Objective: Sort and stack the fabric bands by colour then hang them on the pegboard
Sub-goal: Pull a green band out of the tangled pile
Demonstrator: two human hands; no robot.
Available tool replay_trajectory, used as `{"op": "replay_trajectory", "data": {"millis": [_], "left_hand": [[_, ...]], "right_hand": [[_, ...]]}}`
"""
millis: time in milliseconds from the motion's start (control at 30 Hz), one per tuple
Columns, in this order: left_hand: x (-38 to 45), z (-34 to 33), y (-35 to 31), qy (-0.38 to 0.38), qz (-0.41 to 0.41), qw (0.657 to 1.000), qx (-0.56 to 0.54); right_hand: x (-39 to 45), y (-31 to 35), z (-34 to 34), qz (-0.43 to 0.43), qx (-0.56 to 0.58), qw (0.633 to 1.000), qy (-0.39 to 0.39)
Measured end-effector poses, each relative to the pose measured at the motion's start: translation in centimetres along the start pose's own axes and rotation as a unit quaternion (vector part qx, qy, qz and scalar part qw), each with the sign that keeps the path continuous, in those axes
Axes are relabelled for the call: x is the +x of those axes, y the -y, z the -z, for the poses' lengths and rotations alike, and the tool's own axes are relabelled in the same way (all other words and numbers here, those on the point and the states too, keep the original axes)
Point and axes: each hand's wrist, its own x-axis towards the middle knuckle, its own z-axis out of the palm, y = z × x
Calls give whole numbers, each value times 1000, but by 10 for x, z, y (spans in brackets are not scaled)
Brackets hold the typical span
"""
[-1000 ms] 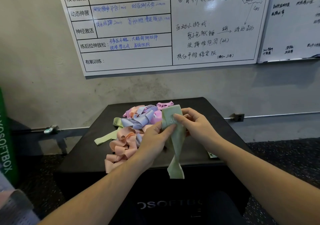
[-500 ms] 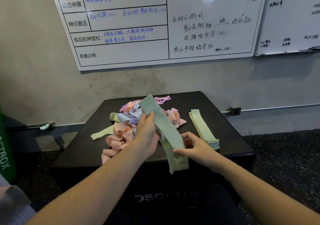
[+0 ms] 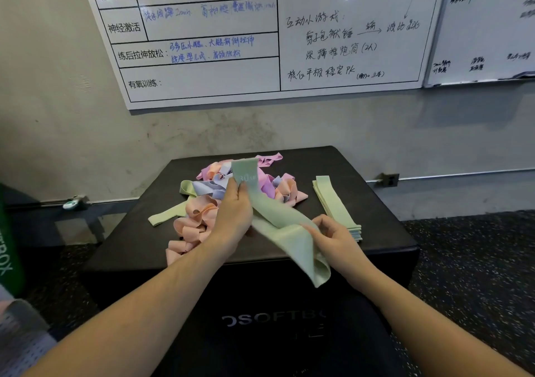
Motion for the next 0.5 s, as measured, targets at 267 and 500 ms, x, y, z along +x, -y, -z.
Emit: {"op": "replay_trajectory", "data": {"millis": [267,500], "left_hand": [[7,14,-3,-48,63,985,-152],[16,26,-5,-54,73,979,-180]], "right_hand": [[-3,8,13,-71,54,987,131],[-1,3,17,-31,-7,998,45]]}}
